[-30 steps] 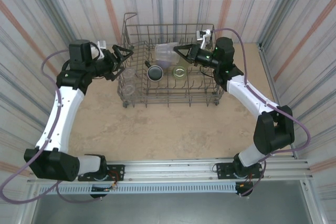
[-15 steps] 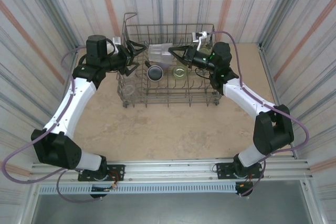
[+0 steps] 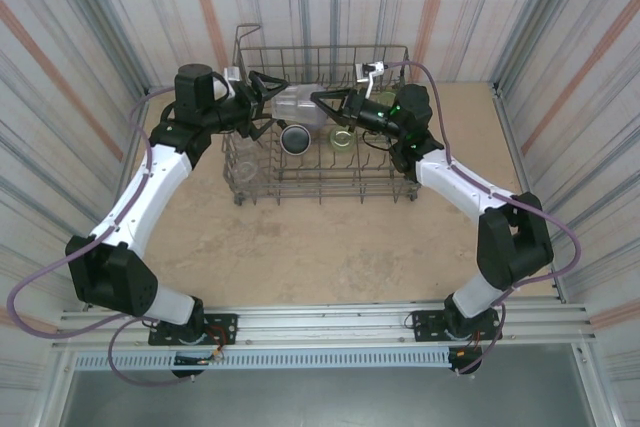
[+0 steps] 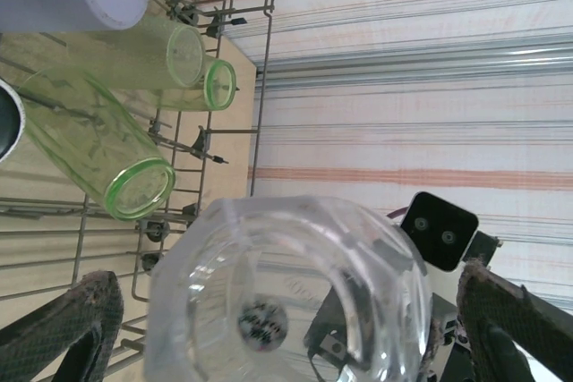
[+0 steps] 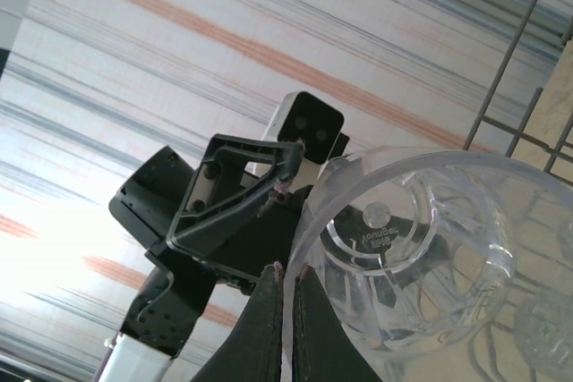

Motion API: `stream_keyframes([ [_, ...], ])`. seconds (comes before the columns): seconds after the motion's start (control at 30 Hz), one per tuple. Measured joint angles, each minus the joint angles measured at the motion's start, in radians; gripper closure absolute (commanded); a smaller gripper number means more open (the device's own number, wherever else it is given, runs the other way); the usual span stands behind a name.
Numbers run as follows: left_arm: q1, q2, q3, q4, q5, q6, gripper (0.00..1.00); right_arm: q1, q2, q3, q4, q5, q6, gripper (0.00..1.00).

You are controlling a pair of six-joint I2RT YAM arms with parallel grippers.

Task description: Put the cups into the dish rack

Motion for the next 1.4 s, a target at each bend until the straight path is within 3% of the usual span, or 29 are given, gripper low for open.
stream_keyframes([
  [0.17,-0.002,0.0,-0.016,0.042,0.0,-0.025,0.11,0.007,0.005,-0.002,0.024,0.01,0.015,1.0],
  [0.27,-0.002,0.0,-0.031,0.055,0.001,-0.036,0.22,0.007,0.005,-0.005,0.04,0.019,0.019,1.0],
  [0.57,0.011,-0.004,-0.046,0.107,-0.012,-0.067,0.6,0.002,0.016,-0.018,0.053,0.03,0.038,1.0],
  [0.77,0.012,-0.004,-0.046,0.116,-0.008,-0.065,0.99,0.002,0.017,-0.018,0.062,0.03,0.04,1.0],
  [0.83,0.012,-0.004,-0.046,0.12,-0.008,-0.061,1.0,0.002,0.018,-0.018,0.068,0.03,0.04,1.0],
  [1.0,0.013,-0.004,-0.046,0.125,-0.005,-0.033,1.0,0.002,0.018,-0.018,0.067,0.027,0.04,0.8],
  [1.23,0.009,-0.004,-0.046,0.127,0.015,0.002,1.0,0.009,0.019,-0.018,0.067,0.026,0.04,0.64],
  [1.4,0.003,0.014,0.088,-0.041,-0.04,0.194,1.0,-0.011,-0.032,-0.024,-0.065,0.027,-0.035,0.46],
])
